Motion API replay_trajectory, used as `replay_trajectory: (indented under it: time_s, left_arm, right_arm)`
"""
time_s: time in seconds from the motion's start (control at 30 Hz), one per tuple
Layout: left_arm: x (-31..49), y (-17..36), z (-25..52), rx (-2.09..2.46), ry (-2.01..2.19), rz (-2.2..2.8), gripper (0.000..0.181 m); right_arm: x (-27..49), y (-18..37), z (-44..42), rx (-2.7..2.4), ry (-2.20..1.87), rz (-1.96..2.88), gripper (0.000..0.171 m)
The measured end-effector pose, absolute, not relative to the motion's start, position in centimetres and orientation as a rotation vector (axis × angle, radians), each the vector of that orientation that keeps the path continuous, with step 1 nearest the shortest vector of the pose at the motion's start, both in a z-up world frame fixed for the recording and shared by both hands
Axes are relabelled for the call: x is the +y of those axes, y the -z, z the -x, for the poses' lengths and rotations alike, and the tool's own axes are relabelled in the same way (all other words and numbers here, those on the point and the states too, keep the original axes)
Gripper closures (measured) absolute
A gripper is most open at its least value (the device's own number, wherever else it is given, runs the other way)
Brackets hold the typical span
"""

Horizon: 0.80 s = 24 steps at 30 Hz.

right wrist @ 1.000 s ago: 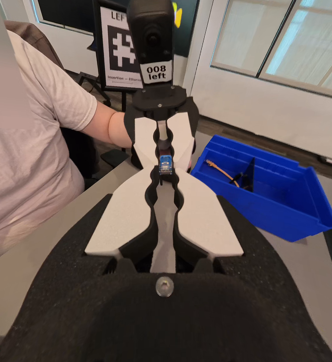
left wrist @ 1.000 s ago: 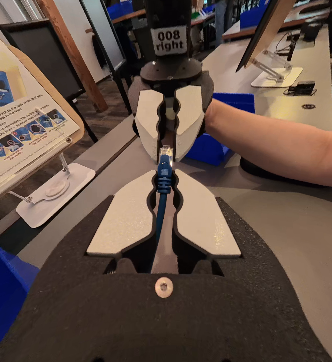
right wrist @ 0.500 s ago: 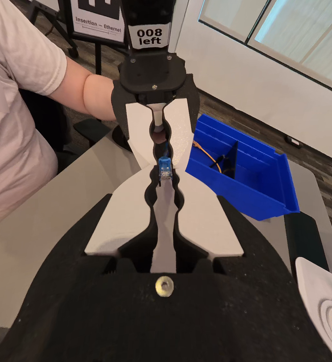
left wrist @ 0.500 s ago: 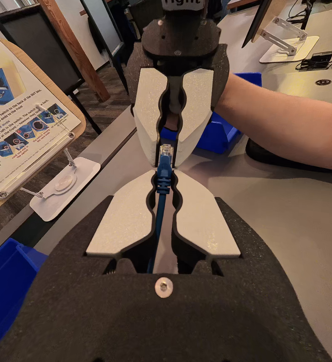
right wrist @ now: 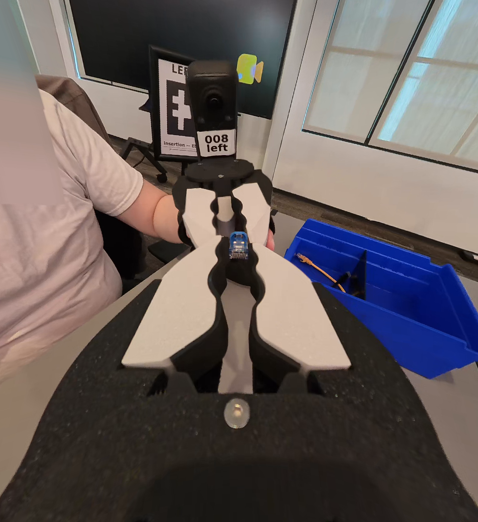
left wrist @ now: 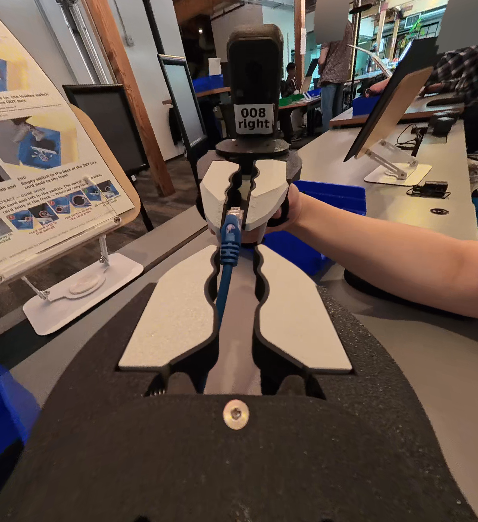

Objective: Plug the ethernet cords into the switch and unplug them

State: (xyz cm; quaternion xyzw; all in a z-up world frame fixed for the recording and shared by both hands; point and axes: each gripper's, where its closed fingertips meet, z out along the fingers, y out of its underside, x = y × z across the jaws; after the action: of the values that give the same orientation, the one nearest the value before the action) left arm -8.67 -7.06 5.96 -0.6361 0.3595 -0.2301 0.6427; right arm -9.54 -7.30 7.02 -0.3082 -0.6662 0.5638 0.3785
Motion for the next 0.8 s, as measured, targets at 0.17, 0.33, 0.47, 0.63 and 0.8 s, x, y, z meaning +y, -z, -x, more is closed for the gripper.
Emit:
replay_trajectory:
  time_s: [0.17,0.33,0.47,0.63,0.8]
  left_arm:
    - [-8.4,-7.4,9.7,0.741,0.502,1.426,0.15]
    - [-11.7,-7.4,8.5,0.792,0.473,1.336,0.159]
    - [-10.0,-3.7,6.9,0.779,0.488,1.434,0.155]
    - [-7.5,-7.1,8.3,0.563,0.661,1.301,0.148]
    - [-7.7,-9.6,8.7,0.583,0.628,1.201,0.143]
  right_arm:
    - [-5.6,-7.6,9.2,-1.619,-1.42,0.839,0.159]
    - [-3.5,-9.1,9.0,-1.454,-1.471,0.877,0.159]
    - [-4.9,-11.3,8.4,-1.391,-1.617,0.782,0.159]
    - [-7.7,-12.0,7.8,-1.453,-1.755,0.66,0.16]
    - [-7.6,-10.7,8.0,-1.509,-1.775,0.685,0.16]
